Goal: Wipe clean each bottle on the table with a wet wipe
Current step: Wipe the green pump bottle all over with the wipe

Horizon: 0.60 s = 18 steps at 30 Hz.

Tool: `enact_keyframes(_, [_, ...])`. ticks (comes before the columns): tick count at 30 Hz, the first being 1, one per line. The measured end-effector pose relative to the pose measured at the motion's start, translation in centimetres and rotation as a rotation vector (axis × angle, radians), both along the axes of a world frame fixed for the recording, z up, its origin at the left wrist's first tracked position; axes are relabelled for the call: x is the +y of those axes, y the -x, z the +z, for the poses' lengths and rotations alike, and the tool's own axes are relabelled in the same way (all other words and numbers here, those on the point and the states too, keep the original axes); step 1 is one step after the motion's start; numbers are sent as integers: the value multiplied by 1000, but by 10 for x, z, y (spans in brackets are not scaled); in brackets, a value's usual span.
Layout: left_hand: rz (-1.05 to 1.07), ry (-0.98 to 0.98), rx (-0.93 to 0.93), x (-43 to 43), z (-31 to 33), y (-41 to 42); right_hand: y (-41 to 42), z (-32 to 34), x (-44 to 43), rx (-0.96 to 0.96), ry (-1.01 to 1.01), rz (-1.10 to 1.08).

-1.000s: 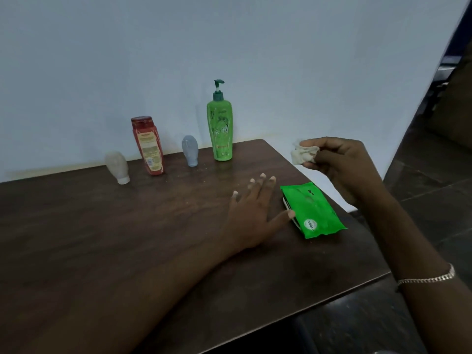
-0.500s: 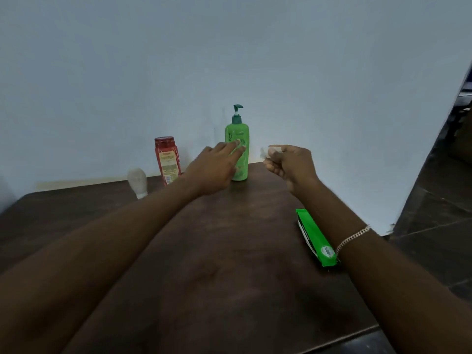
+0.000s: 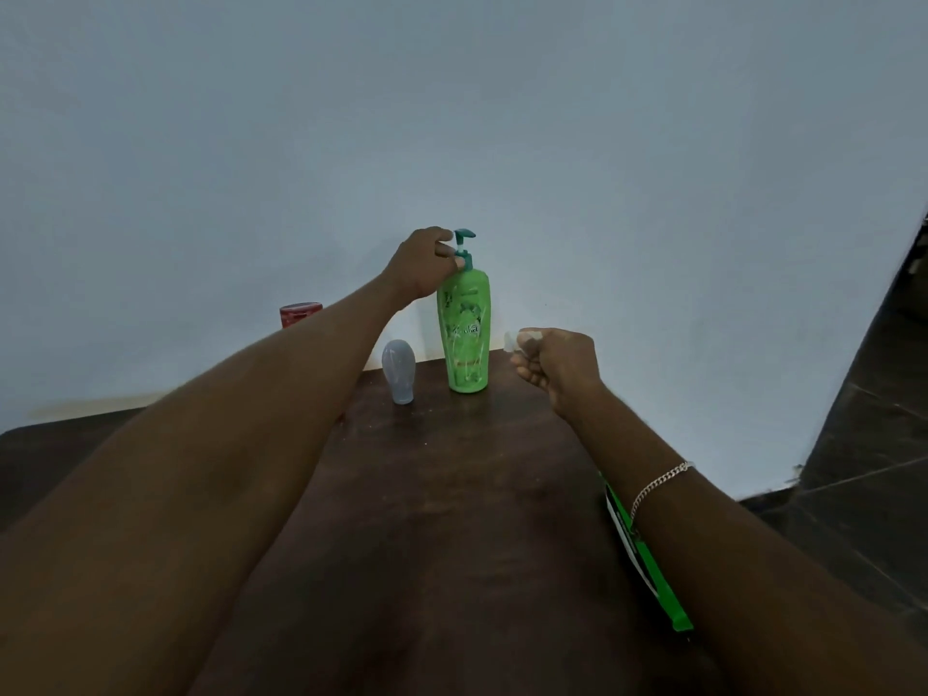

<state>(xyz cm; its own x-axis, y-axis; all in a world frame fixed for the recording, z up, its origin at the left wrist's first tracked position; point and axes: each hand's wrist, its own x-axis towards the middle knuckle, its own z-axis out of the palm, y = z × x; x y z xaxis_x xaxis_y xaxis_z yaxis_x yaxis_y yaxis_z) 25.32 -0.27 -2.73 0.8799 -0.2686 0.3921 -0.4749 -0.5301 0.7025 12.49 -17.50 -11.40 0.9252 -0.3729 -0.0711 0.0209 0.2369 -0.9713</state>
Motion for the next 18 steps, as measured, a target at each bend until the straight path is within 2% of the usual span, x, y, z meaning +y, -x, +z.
enact_keyframes(5, [-134, 135, 76, -11, -4, -4, -5, -6, -5, 5, 12, 46])
enact_keyframes(18, [46, 180, -101, 27, -17, 35, 36, -14, 1, -88, 122, 136])
